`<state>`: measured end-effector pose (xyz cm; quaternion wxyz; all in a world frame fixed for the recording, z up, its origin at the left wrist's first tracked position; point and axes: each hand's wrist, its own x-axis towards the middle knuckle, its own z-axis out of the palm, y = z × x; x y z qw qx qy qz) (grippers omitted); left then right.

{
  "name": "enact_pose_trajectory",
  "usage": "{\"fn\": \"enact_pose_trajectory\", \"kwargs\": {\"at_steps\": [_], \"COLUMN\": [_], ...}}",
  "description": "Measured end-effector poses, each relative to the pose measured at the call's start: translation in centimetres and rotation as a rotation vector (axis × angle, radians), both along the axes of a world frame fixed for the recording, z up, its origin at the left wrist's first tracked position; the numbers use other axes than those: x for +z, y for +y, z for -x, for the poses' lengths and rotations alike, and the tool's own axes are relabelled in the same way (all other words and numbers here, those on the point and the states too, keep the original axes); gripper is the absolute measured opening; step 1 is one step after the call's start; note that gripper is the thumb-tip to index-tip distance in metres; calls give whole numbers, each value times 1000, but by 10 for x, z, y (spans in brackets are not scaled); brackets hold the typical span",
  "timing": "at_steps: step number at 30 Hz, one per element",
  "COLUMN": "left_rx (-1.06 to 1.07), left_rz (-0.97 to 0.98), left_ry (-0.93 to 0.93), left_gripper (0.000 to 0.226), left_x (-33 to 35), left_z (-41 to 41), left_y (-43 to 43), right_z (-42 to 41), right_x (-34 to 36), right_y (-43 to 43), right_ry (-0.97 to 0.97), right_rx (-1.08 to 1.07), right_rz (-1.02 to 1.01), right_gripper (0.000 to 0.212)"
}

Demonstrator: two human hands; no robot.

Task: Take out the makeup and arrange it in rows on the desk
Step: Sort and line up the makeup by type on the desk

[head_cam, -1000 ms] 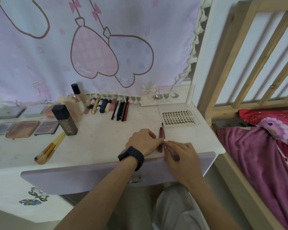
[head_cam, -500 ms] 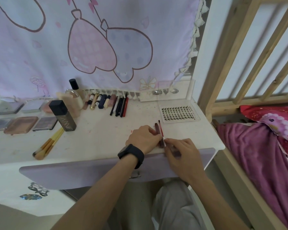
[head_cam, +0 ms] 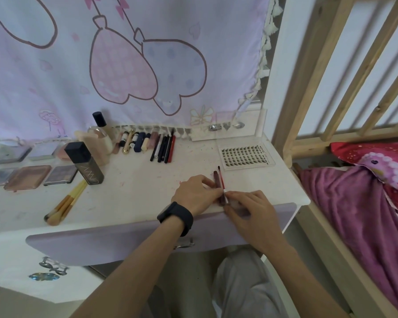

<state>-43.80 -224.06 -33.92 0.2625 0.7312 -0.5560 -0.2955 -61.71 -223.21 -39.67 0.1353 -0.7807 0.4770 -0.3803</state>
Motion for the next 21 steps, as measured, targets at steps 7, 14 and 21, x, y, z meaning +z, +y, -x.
{"fn": "enact_pose_trajectory", "kwargs": {"at_steps": [7,14,21], "left_rx": [3,-16,13], "left_rz": [11,-7,101], "left_ry": [-13,19,-100], "left_gripper": [29,26,27], "left_x": [-1,1,10], "left_z": [2,-2,-30], "left_y": [0,1,-9], "right_z": [0,4,12], "right_x": [2,10,12], "right_y": [1,5,-9], "right_ry": [7,-31,-19], "right_rx": [-7,29,-145], "right_rz": [-21,-75,-31], "right_gripper": [34,35,24]}}
